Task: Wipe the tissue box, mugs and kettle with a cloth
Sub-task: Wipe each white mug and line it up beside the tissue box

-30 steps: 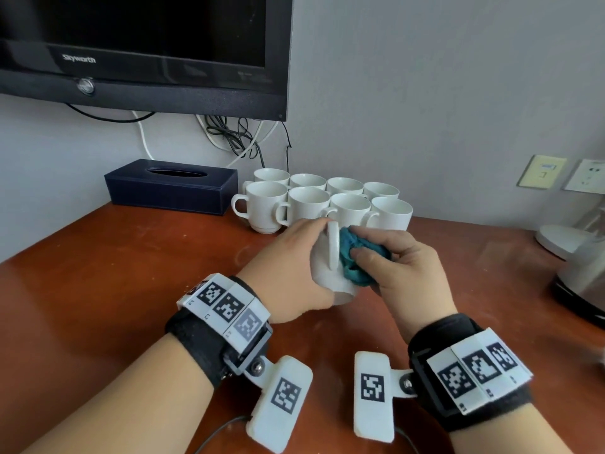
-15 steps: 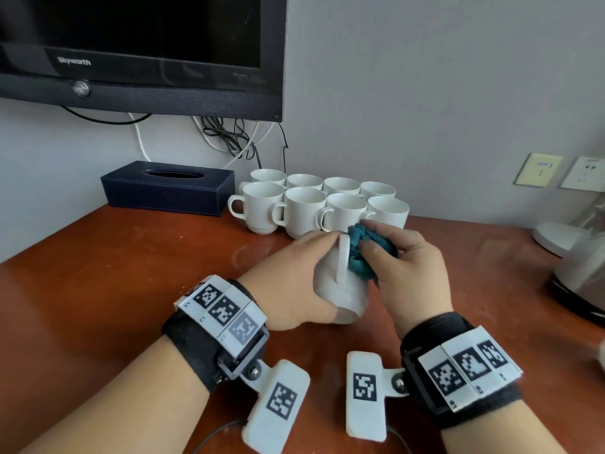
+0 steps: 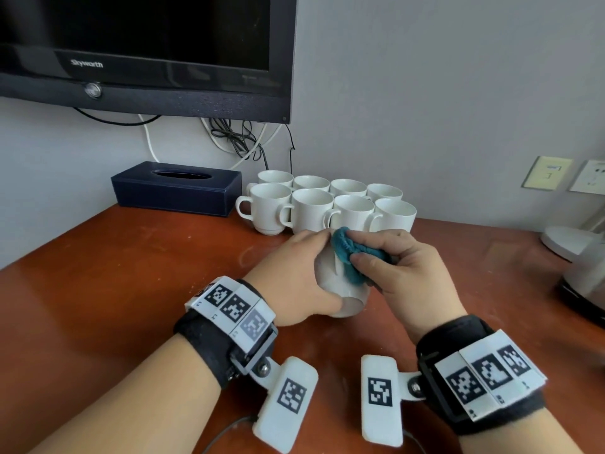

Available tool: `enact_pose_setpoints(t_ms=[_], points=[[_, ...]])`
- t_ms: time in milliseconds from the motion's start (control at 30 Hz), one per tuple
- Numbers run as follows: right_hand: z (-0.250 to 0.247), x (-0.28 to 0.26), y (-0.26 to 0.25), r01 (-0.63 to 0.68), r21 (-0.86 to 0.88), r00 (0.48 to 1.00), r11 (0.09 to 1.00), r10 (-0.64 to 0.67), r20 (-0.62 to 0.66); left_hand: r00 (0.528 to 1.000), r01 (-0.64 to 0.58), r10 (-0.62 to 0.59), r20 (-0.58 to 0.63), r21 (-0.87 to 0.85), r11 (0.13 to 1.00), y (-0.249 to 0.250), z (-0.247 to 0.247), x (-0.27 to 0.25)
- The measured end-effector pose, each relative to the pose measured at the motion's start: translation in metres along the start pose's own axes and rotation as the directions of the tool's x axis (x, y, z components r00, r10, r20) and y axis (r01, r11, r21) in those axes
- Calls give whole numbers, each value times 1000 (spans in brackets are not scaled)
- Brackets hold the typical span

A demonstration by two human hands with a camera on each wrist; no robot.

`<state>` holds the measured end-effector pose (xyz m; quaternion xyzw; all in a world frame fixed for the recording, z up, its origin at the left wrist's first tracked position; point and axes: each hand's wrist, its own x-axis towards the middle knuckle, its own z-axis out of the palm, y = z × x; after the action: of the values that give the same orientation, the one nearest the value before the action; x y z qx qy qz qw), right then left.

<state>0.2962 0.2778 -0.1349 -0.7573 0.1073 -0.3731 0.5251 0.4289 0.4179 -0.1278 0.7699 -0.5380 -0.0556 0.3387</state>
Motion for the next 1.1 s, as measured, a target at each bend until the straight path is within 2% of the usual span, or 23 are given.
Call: enact_pose_setpoints(t_ms=[300,400,567,633,733,867,967,1100], points=[[-2,-5,-2,-50,-39,991,998,54,125,992,96,-100,-79,-43,994,-11,-7,1],[0,-3,1,-52,-30,997,998,54,55,998,55,-57,-40,-44,998,-8,-7,-1],[0,1,3,-47,-32,989,998,42,-143,998,-40,40,54,4,999,2,-1,-4],[-1,2,2,-43,-72,985,996,30,-171,996,-54,54,70,5,999,5,0,-3],[-4,2,4,-56,-23,990,998,52,-133,998,-35,35,54,8,999,6,-1,-3],[-2,-3,1,-95,18,995,995,95,-24,999,42,-43,-30,-59,997,-2,-4,-2],[0,-4,2,-108,9,994,994,108,1,993,77,-83,-81,-79,994,-10,-5,0],[0,-3,5,-116,10,993,993,117,-31,999,41,-43,-31,-70,997,-10,-4,0]])
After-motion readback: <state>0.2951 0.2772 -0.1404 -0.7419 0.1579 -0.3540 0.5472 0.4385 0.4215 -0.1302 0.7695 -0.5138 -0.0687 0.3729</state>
